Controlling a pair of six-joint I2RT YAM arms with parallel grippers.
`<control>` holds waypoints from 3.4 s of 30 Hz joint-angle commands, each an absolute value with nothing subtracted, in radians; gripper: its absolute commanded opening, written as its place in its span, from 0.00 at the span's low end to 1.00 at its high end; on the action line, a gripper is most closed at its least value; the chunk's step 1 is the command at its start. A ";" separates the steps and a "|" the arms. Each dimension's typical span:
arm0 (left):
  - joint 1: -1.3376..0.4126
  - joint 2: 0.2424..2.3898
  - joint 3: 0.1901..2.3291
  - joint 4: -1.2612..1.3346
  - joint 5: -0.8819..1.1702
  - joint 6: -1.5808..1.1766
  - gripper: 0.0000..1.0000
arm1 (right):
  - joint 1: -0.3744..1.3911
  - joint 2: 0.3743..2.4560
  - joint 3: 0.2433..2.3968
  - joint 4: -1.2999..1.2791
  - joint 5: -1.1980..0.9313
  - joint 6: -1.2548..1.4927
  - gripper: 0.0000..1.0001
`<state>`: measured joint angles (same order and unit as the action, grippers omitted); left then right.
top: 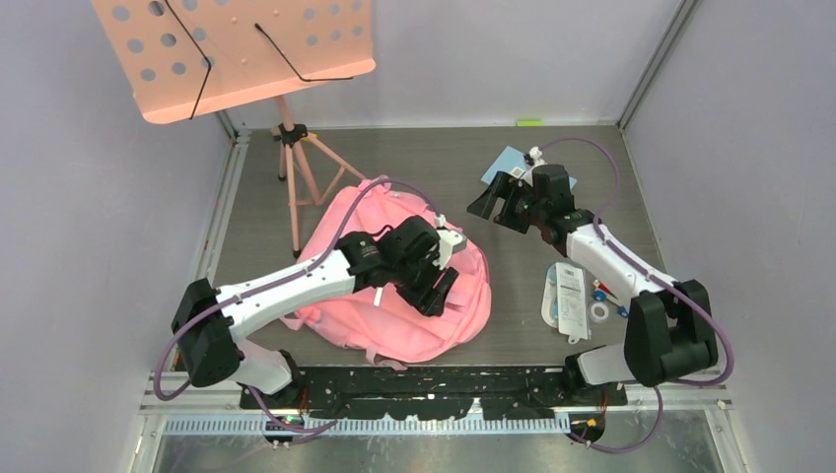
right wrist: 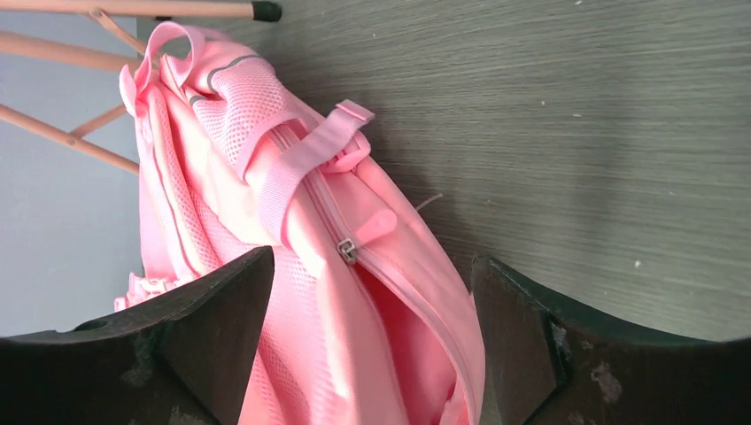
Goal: Pack the student bag
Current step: Adjust the student bag at the center of the board, then zip the student bag at the center of the board.
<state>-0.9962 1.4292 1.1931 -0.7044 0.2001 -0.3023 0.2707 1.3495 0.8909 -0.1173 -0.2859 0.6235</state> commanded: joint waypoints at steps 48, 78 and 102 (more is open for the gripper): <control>-0.884 1.577 1.387 -0.563 -0.252 -0.408 0.89 | 0.437 0.999 0.625 -0.235 -0.168 0.773 0.36; -0.949 1.903 1.635 -0.783 -0.417 -0.470 0.69 | 0.311 1.334 0.400 0.555 -0.513 0.994 0.52; -0.948 1.916 1.634 -0.778 -0.450 -0.453 0.36 | 0.368 1.387 0.355 0.626 -0.501 1.023 0.19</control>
